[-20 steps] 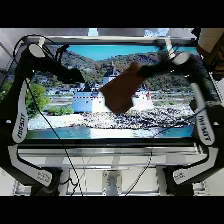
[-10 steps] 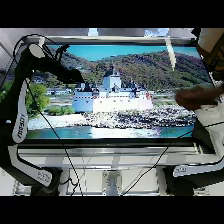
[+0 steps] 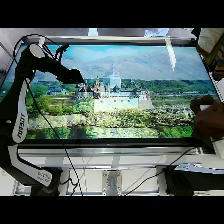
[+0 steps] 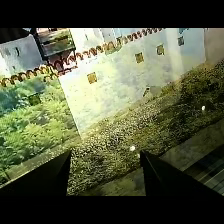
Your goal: Fold the shirts.
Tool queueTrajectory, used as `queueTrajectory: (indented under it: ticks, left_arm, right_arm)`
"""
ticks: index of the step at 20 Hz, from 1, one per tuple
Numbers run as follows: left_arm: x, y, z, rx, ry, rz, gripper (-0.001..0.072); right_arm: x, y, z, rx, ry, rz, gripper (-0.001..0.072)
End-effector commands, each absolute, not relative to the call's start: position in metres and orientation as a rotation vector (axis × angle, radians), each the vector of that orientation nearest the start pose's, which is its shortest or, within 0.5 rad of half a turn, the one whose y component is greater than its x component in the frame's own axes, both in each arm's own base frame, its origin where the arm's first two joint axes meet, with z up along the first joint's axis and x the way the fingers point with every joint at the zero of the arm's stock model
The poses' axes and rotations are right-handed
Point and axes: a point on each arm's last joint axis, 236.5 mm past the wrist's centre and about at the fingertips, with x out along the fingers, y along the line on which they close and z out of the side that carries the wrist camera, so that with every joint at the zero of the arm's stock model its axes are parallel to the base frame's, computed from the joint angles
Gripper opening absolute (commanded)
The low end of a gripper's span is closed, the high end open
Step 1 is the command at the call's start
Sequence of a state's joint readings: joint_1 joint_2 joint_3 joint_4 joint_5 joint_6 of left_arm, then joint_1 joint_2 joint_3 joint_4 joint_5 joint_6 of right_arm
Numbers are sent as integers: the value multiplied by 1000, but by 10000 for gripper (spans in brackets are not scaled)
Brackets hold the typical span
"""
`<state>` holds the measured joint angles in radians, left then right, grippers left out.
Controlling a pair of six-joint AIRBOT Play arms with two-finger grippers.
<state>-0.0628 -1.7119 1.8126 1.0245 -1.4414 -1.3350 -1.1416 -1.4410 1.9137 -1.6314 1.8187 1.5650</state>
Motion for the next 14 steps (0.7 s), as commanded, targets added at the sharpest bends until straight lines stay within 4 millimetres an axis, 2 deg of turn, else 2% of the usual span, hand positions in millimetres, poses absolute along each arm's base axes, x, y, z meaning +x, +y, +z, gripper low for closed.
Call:
queueTrajectory:
  ticks: [1, 3, 6, 7, 8, 10, 11, 12, 13, 14]
  left_arm:
    - [470, -151, 67, -187, 1237, -606, 497]
    - [470, -151, 67, -187, 1237, -606, 497]
    - [470, -151, 67, -187, 1236, -605, 497]
    - [470, -151, 67, -188, 1237, -605, 497]
    - [470, -151, 67, -188, 1237, -605, 497]
    - [470, -151, 67, -188, 1236, -605, 497]
    - [470, -151, 67, -188, 1237, -605, 497]
    - [470, -151, 67, -188, 1237, -605, 497]
    - [470, -151, 67, -188, 1237, -605, 497]
    - [469, -151, 67, -187, 1239, -607, 488]
  right_arm:
    - [119, -352, 183, 923, 1001, -935, 517]
    - [115, -353, 193, 1007, 885, -873, 531]
    - [97, -360, 199, 1072, 796, -886, 526]
    - [97, -360, 202, 1084, 770, -874, 526]
    - [104, -361, 208, 1086, 734, -840, 525]
    - [134, -364, 229, 1070, 611, -727, 512]
    - [156, -365, 247, 1056, 526, -645, 328]
    - [176, -359, 264, 1047, 462, -555, 104]
    - [197, -348, 281, 1030, 418, -446, 29]
    - [215, -335, 296, 1013, 388, -350, 28]
